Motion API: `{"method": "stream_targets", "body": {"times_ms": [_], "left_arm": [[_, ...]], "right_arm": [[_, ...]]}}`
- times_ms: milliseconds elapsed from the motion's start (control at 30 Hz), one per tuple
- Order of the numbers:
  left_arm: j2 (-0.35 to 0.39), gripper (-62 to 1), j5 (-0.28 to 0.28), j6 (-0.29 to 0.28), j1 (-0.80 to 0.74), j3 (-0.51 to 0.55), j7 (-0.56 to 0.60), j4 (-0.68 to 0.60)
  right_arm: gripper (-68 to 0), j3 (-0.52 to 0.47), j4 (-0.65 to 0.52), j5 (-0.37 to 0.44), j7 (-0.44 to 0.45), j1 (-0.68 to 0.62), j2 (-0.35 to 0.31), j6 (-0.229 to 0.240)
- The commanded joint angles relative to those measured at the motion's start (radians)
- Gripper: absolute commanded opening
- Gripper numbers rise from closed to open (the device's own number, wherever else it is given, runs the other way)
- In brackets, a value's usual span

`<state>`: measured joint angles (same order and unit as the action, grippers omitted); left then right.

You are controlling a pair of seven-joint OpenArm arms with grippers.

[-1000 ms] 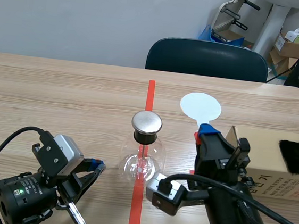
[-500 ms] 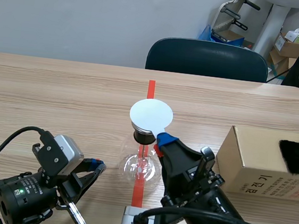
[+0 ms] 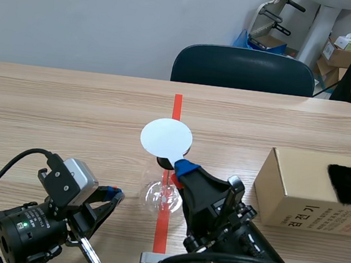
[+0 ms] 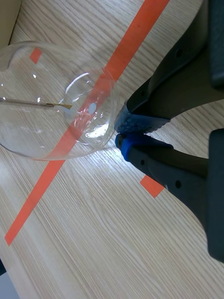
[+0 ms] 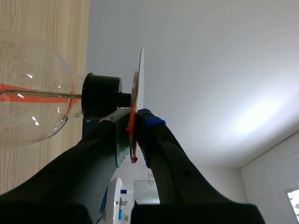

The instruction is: Do the electroscope experiment

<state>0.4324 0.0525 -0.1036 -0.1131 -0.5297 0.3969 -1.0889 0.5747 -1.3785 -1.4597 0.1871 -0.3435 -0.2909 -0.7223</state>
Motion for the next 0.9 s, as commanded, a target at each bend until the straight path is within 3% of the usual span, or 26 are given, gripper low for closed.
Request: {"method": "stream_targets", "body": {"times_ms": [0,200,400,867], "left_arm": [[-0.005,-57.5,0.006,0.005,0.008,0.001,0.014,-0.017],[-0.005,-57.5,0.006,0.005,0.008,0.001,0.014,-0.017],[-0.005,-57.5,0.006,0.005,0.008,0.001,0.014,-0.017],[-0.005,-57.5,0.007,0.005,0.008,0.001,0.010,-0.017]], "right_arm": [[-66.0,0.001,-0.019,-0.001,-0.001,0.014,0.000,-0.061],[-66.0,0.001,-0.023,-0.001,-0.013,0.013,0.000,-0.061],[-66.0,0.001,-0.055,-0.001,-0.080,0.007,0.000,-0.061],[-66.0,0.000,-0.063,-0.001,-0.367,-0.058,-0.034,-0.061]]}}
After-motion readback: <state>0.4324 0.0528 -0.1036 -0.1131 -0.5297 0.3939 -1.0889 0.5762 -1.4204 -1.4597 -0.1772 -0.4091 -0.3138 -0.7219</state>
